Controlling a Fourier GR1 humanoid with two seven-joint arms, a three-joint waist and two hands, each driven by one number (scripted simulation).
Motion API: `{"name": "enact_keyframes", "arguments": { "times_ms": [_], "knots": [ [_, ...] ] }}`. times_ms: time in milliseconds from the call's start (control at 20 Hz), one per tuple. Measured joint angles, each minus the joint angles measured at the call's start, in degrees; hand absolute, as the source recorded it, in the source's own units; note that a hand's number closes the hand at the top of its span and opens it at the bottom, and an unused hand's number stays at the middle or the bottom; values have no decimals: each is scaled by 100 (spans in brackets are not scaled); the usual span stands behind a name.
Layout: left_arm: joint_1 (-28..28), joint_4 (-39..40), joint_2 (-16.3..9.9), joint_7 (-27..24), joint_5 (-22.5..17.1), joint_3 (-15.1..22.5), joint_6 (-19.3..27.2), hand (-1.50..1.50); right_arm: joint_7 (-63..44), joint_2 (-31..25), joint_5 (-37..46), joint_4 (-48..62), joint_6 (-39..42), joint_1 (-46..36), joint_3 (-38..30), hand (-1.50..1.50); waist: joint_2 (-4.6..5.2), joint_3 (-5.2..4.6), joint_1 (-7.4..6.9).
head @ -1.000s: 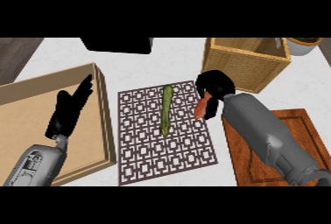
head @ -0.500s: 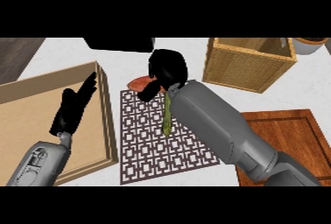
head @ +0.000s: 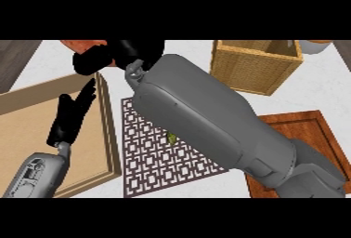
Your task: Pick the sweet potato from the cutting board and place it in the basket
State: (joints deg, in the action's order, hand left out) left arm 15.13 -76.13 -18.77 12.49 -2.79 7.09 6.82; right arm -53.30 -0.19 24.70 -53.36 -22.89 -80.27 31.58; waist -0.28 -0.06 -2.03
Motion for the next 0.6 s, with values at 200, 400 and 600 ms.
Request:
{"name": "enact_keyframes", "arguments": {
  "times_ms": [200, 400, 600],
  "knots": [
    [-68, -133, -19, 67, 26, -54, 21, 0, -332, -29, 91, 160, 98, -720, -410, 150, 5, 0, 56],
    [-143, -161, 1, 12, 49, -79, -7, 0, -447, -187, 133, 444, 294, -1313, -836, 150, 14, -1, 89],
    [-82, -96, 45, 3, 99, -122, 27, 0, -397, -371, 259, 960, 412, -1685, -1104, 150, 31, 0, 102]
  ]
}}
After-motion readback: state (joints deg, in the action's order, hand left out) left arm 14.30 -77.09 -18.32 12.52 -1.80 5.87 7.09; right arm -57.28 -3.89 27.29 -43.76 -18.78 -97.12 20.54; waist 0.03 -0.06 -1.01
